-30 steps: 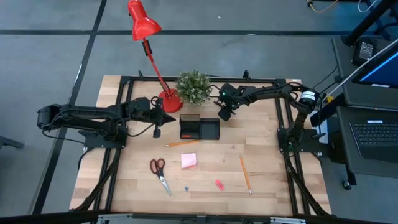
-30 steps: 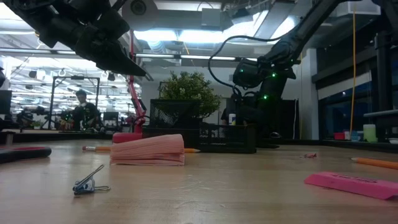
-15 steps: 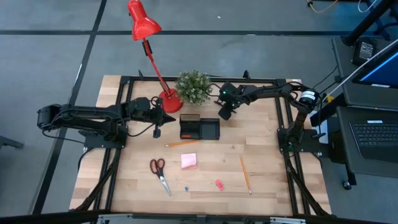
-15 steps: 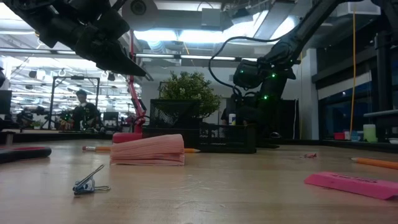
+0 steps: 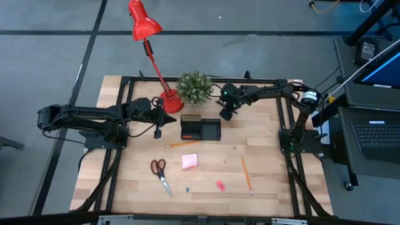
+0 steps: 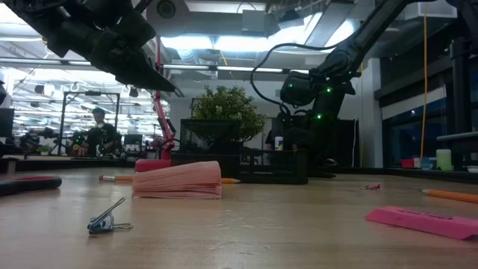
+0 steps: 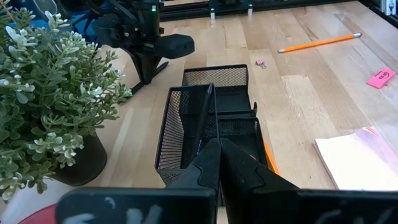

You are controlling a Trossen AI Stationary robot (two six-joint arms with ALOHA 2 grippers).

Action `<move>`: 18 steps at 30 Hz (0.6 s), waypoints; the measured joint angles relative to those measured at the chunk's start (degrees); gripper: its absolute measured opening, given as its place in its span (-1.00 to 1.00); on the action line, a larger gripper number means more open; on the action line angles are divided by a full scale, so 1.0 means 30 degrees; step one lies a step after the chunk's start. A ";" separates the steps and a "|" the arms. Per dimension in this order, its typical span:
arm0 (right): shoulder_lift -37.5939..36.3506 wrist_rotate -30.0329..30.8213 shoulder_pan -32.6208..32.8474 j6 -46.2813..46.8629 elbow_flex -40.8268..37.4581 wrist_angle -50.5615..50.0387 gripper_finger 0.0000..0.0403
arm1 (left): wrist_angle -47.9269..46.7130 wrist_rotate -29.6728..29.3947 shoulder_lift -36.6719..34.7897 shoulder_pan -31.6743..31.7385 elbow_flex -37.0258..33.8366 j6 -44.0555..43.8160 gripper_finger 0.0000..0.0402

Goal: Pick and place office supplies into organizer
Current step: Put the black pen into the black desk organizer

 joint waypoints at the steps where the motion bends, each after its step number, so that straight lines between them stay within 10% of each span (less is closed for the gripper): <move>1: -0.0107 -0.0006 0.0000 0.0000 -0.0023 -0.0002 -0.84 | 0.0000 0.0000 0.0000 0.0004 0.0000 -0.0004 -0.99; 18: -0.2056 0.0119 0.0356 0.0568 -0.0143 -0.2565 -0.87 | 0.0000 -0.0066 0.0000 0.0002 0.0000 -0.0012 -0.99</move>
